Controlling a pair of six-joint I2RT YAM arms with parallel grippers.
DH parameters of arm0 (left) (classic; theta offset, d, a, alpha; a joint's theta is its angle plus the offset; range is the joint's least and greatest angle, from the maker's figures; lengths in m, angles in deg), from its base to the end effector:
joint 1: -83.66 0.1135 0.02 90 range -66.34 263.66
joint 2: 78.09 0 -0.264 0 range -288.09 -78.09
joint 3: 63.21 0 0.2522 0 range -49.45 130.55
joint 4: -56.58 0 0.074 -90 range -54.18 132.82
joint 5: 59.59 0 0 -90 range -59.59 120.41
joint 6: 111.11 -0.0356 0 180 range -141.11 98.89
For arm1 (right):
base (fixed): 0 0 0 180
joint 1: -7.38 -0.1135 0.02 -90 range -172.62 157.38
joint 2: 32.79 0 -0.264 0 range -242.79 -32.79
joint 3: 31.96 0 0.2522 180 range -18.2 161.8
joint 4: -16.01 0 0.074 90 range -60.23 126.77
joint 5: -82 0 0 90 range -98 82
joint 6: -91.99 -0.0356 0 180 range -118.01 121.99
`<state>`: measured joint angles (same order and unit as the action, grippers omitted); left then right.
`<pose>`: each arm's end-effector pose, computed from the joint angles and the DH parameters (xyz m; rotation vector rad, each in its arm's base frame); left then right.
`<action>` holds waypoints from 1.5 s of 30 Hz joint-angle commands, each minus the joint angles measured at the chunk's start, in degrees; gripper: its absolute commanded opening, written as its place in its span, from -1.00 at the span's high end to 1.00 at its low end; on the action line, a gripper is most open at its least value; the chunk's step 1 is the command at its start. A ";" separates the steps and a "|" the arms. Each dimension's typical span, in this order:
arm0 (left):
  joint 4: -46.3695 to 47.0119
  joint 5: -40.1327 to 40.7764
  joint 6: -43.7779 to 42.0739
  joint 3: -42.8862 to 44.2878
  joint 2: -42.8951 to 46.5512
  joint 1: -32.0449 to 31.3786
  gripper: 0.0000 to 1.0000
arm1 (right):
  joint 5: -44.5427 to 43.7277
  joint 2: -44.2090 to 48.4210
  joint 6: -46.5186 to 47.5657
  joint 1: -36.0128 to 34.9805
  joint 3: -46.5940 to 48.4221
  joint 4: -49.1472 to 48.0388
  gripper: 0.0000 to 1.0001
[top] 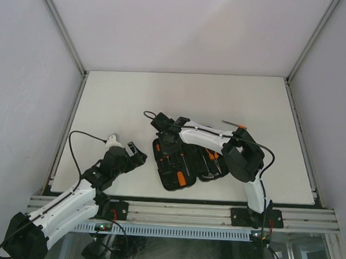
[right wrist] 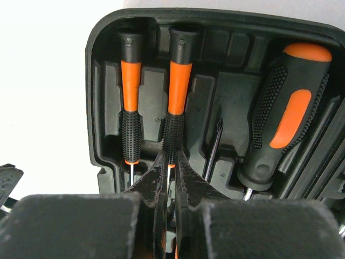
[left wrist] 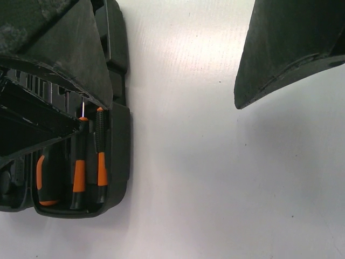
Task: Sort the tools into containers
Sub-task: Place the screwdriver in the storage box.
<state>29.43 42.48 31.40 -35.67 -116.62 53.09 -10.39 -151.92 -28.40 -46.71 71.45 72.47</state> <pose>0.1300 -0.0682 0.1627 -0.5477 2.2112 -0.5535 0.2504 0.3432 0.1715 -0.5806 2.8130 0.2584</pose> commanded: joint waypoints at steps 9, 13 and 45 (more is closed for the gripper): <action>4.04 0.18 -0.09 -1.46 0.01 0.25 -0.82 | 2.57 -12.69 0.44 -2.05 -6.53 2.65 1.00; 5.39 -0.77 -0.93 -1.82 -0.43 0.25 -0.78 | 2.97 -14.47 0.21 -2.37 -7.40 2.49 1.00; 12.13 -4.83 -3.60 -4.83 -2.98 0.18 -0.66 | 1.14 -25.08 -1.40 -5.08 -1.24 10.22 1.00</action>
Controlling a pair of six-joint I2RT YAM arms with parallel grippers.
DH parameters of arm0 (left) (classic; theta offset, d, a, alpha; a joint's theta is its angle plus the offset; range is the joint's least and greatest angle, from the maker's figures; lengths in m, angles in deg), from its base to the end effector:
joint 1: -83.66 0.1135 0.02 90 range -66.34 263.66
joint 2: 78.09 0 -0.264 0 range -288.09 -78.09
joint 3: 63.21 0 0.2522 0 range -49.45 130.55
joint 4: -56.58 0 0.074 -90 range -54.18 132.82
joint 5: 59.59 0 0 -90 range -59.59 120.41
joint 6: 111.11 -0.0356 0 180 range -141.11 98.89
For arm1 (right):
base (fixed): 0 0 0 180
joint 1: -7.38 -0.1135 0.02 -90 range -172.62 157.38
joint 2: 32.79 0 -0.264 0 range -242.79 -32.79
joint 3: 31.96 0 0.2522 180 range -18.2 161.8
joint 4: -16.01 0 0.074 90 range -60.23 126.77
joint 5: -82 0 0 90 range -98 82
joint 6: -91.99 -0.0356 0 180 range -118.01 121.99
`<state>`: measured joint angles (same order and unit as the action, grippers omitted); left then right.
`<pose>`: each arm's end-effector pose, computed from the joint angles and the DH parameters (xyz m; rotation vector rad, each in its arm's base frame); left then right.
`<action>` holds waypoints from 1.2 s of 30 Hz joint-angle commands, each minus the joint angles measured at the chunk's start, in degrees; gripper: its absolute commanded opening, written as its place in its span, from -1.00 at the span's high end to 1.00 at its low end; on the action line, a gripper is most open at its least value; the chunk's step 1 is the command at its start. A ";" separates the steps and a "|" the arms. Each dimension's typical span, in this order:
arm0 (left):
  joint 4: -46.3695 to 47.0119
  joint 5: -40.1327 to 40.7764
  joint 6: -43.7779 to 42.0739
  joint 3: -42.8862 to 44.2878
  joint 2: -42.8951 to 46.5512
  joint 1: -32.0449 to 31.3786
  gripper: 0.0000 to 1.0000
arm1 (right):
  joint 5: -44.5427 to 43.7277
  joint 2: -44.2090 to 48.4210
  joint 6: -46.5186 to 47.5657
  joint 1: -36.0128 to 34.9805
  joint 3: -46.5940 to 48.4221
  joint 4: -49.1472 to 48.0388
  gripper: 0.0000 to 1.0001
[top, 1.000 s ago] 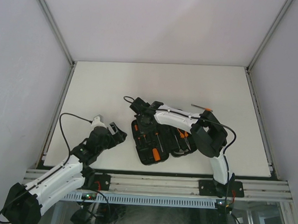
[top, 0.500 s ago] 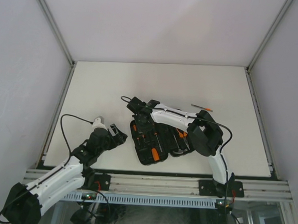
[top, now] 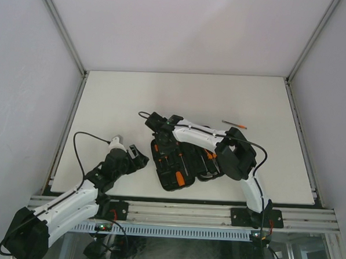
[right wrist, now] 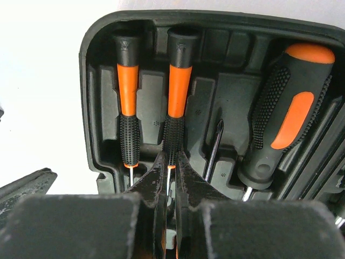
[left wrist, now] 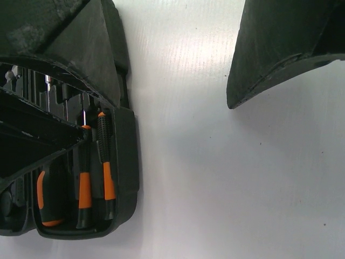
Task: Sort the tools into containers
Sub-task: Place the screwdriver in the storage box.
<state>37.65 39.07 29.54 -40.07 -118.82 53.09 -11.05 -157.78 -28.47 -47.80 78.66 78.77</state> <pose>0.1302 -0.0707 0.1446 -0.4808 2.2193 -0.6137 0.2529 0.3602 0.1604 -0.6199 2.8700 0.1678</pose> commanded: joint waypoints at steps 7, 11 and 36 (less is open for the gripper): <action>4.19 -1.67 -3.01 -0.78 -1.10 0.24 -0.65 | 0.69 -21.09 -1.98 -5.11 -8.01 4.73 1.00; 4.37 -1.84 -3.15 -1.27 -0.79 0.18 -0.65 | 0.75 -21.53 -1.94 -5.27 -8.62 4.46 1.00; -3.49 -4.51 -1.91 6.20 5.17 0.25 -0.67 | 0.10 3.63 0.67 -2.31 -16.20 -10.11 1.00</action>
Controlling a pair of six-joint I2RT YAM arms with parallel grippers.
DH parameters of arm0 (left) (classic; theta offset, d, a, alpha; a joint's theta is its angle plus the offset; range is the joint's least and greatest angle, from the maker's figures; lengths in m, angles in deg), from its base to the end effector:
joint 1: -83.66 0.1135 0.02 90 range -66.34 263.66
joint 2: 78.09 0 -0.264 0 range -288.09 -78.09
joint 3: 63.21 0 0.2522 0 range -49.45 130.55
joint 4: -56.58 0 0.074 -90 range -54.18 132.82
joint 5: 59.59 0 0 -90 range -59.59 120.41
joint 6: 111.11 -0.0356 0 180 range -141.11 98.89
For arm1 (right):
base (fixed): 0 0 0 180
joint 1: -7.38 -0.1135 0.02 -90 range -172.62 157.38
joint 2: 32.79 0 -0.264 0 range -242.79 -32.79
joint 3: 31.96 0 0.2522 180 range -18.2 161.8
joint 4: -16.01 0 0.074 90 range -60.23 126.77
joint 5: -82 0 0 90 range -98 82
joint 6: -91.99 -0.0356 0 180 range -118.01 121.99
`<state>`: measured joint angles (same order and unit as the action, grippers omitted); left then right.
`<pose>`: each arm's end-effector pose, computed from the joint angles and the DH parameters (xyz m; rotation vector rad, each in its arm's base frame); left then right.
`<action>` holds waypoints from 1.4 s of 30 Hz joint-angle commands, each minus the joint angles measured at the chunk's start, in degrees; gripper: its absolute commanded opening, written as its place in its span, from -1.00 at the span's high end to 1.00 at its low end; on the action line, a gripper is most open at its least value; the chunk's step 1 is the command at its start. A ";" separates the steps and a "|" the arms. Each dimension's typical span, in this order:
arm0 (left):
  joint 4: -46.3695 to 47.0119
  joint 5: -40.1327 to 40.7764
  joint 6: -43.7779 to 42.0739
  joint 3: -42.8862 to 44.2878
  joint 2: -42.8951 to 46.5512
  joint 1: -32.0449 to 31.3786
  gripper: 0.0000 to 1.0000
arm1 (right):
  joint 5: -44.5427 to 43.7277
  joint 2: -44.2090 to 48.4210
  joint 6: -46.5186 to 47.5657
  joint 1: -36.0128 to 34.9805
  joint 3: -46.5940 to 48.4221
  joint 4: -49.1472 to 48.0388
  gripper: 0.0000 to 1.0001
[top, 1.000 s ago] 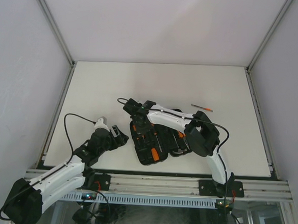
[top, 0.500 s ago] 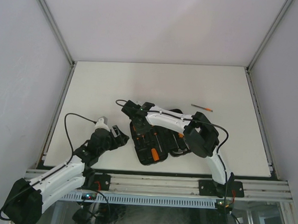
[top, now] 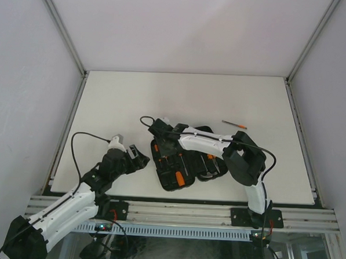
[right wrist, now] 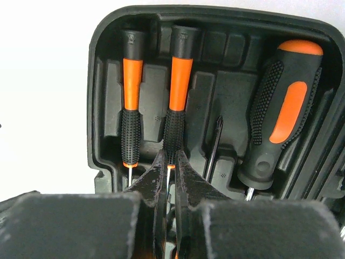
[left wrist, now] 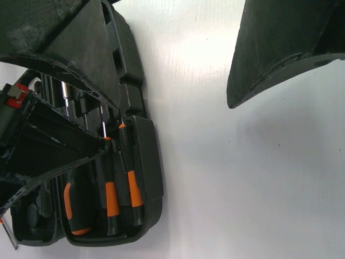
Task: Sort the tools into containers
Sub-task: Place the screwdriver in the storage box.
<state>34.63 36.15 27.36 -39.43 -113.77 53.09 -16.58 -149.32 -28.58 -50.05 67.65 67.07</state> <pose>0.1251 -0.0698 0.1545 -0.4075 2.2024 -0.6734 0.2307 0.3512 0.1751 -0.6005 2.6880 0.2236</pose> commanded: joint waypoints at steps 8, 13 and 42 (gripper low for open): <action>3.05 -5.69 1.16 14.56 -10.81 0.83 -0.55 | 9.08 -2.74 -0.44 1.42 -9.83 -4.45 1.00; 3.94 -9.14 1.40 21.26 -23.32 1.23 -0.09 | 10.01 -2.23 -0.68 1.53 -11.12 -6.75 1.00; -7.39 -2.65 -0.67 40.12 -48.74 1.74 0.70 | 12.09 -0.37 -2.74 2.69 -15.05 -12.69 1.00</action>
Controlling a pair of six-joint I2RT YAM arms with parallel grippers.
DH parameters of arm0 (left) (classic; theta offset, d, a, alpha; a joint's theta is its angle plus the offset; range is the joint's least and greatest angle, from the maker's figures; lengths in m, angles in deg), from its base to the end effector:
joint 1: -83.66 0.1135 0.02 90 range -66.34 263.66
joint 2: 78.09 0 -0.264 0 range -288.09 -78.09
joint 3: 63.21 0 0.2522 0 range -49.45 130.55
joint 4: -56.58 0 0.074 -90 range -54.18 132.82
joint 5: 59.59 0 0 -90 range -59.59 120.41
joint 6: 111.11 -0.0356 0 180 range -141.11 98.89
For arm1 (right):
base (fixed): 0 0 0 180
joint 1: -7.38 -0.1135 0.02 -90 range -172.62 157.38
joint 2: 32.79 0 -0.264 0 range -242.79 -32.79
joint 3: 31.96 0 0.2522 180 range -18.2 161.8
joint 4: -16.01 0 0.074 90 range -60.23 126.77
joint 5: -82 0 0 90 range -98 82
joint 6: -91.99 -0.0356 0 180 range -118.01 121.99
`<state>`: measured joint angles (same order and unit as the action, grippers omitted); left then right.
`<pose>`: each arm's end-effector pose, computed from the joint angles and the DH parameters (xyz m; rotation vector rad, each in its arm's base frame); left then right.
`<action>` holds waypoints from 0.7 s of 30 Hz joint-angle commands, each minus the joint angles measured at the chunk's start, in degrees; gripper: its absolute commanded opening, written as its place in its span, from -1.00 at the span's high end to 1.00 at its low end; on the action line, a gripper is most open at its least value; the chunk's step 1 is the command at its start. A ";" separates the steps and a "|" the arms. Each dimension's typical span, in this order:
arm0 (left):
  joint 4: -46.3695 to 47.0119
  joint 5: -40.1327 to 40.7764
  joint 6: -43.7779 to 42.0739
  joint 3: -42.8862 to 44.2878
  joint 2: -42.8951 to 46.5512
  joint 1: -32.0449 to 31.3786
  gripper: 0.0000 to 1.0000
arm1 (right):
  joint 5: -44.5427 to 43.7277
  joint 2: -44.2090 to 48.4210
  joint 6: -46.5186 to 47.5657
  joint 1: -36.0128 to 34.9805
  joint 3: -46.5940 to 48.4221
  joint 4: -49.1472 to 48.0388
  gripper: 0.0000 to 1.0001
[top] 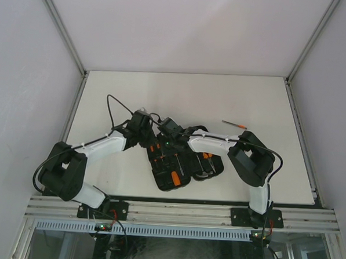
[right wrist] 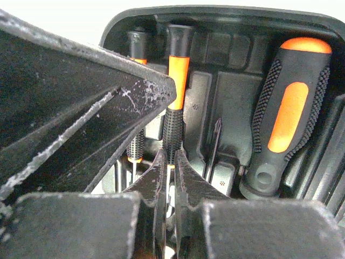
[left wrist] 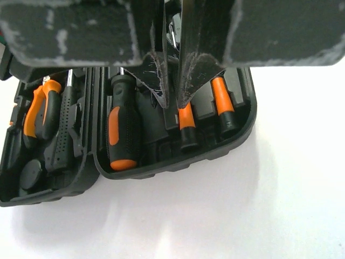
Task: Sort the tools into containers
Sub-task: Place the screwdriver in the storage box.
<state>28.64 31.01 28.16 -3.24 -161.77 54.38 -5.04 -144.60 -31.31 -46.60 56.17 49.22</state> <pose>0.2530 -0.1414 0.1885 -0.4492 2.5221 -0.5536 0.2390 0.3318 0.1655 -0.5040 2.6470 0.6031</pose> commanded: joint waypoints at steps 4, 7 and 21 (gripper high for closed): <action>-2.58 3.91 -2.04 5.80 -2.46 0.54 0.65 | 0.56 -5.22 0.03 -0.75 -3.55 5.16 1.00; -3.54 5.01 -2.49 6.97 -3.75 0.54 0.64 | 0.64 -5.38 0.00 -0.71 -3.61 5.24 1.00; -4.53 6.45 -3.05 9.11 -8.16 0.57 0.69 | 0.91 -5.62 0.17 -0.74 -3.62 5.14 1.00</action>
<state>23.53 36.23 26.11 2.64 -168.37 54.56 -4.34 -144.78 -31.90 -46.51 56.09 48.38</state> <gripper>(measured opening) 0.160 0.010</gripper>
